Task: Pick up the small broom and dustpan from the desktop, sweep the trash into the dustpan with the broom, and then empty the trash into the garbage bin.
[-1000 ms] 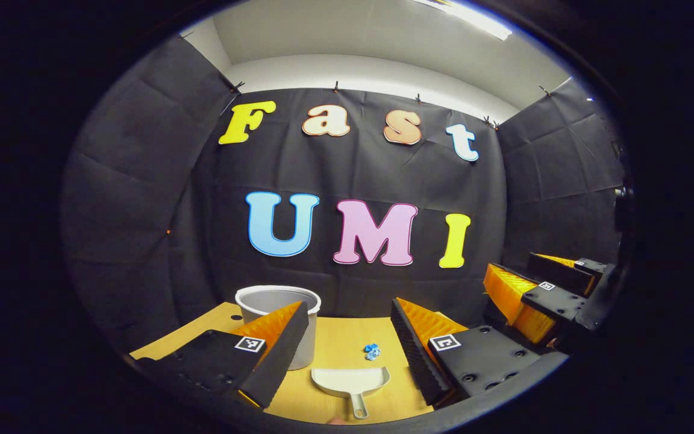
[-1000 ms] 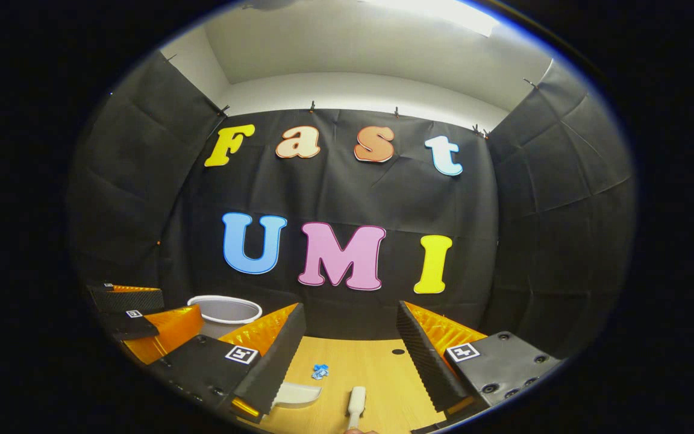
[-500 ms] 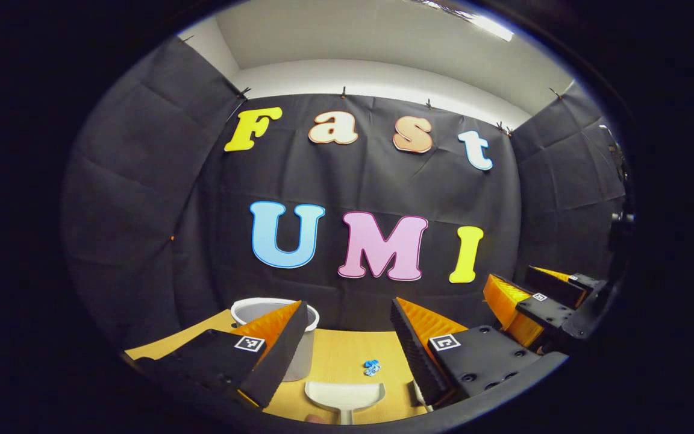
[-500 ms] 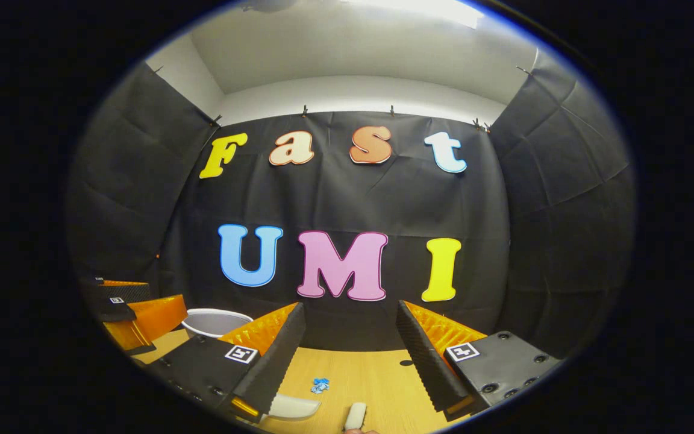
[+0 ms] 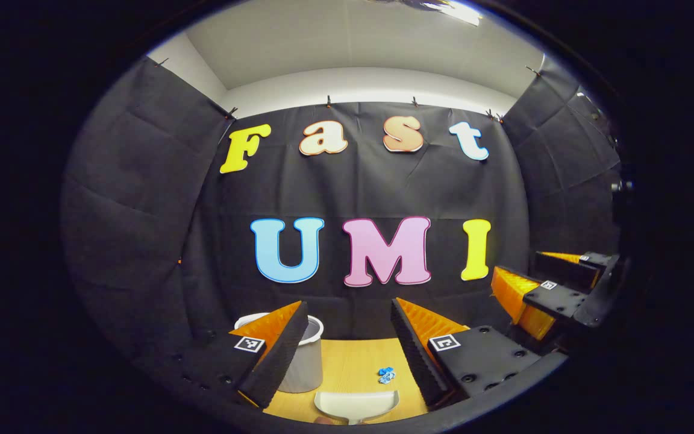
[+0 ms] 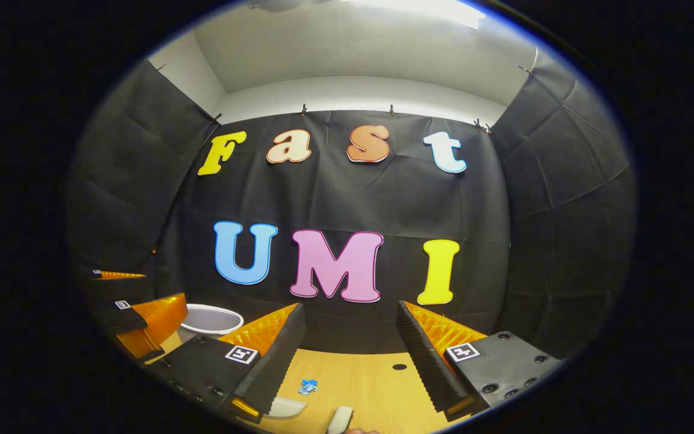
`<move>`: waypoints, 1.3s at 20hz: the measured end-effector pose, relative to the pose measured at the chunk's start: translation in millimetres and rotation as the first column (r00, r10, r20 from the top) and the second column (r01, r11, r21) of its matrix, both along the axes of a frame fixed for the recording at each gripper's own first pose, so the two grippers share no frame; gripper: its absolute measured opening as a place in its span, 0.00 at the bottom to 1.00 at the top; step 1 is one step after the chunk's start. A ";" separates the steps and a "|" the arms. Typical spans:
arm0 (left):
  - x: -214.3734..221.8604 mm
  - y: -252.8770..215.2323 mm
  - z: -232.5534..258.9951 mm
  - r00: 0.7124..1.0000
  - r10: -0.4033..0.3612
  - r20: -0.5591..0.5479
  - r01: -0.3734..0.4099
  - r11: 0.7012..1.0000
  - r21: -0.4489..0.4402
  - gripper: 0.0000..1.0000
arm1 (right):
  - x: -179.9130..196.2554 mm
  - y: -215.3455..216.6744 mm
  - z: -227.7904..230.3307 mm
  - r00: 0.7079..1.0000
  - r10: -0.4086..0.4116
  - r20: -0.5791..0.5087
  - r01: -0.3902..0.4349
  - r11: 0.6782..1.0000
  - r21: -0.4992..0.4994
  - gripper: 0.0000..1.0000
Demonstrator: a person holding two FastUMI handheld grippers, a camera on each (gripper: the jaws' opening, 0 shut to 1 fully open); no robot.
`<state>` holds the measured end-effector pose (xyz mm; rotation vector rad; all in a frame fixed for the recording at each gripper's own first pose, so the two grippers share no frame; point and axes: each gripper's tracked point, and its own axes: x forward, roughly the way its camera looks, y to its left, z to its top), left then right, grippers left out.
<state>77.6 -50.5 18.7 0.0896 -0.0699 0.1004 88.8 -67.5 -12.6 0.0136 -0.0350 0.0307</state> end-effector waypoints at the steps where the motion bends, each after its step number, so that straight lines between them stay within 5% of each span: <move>1: -0.7 -4.4 1.5 1.000 -0.022 -0.007 0.022 1.000 -0.013 0.81 | -1.9 -1.3 -1.6 1.000 -0.010 -0.011 0.010 1.000 -0.003 0.91; 7: -17.0 -4.4 -1.6 0.994 -0.103 -0.039 0.102 0.994 -0.029 0.81 | -19.8 3.6 6.6 0.998 -0.058 -0.007 0.058 0.998 -0.027 0.92; 10: -39.7 -3.7 -16.8 0.986 -0.142 -0.085 0.133 0.985 -0.106 0.81 | -34.3 17.9 14.3 0.997 -0.082 0.004 0.082 0.996 -0.047 0.92; 18: -73.9 27.9 -25.9 0.983 -0.159 -0.091 0.146 0.981 -0.131 0.81 | -73.6 50.0 31.1 0.994 -0.109 0.005 0.108 0.989 -0.105 0.97; 19: -75.2 27.5 -27.9 0.981 -0.169 -0.096 0.155 0.979 -0.132 0.81 | -75.0 50.0 33.7 0.994 -0.109 0.018 0.111 0.987 -0.113 0.92; 20: -75.6 28.7 -26.3 0.981 -0.169 -0.094 0.156 0.979 -0.129 0.81 | -74.7 52.7 33.9 0.994 -0.105 0.026 0.108 0.988 -0.115 0.98; 26: -39.4 37.3 -50.2 0.967 -0.167 -0.190 0.131 0.973 -0.191 0.81 | -50.7 53.6 35.7 0.995 -0.087 0.039 0.091 0.989 -0.115 0.96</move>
